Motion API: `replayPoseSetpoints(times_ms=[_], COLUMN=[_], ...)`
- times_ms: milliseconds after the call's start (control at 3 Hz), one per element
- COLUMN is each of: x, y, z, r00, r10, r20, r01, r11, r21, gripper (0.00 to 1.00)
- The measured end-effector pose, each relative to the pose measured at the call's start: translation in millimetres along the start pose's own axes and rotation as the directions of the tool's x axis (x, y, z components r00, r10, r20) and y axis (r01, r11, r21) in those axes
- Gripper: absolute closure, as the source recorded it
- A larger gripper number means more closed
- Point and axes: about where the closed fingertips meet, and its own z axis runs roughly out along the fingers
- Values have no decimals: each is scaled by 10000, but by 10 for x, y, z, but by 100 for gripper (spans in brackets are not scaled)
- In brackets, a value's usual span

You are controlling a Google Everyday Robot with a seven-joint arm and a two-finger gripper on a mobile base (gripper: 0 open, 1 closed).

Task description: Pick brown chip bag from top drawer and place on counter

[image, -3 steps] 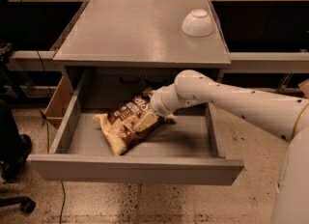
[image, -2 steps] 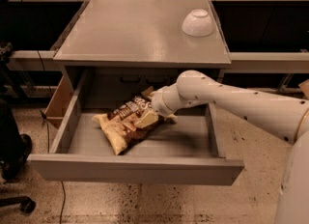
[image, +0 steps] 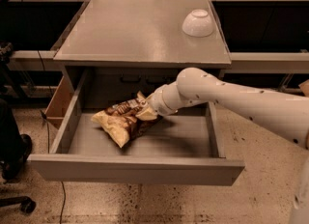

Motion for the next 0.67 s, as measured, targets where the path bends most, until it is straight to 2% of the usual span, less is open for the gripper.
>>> replayPoseSetpoints(times_ms=[333,667], x=[-226,-431], y=[190,283], z=[-365,-837], r00=[9999,9991], r10=[-93,-275], r20=[-145,-321], r01=[92,280], r11=[9999,9995], r21=[-56,139], gripper=[100,100])
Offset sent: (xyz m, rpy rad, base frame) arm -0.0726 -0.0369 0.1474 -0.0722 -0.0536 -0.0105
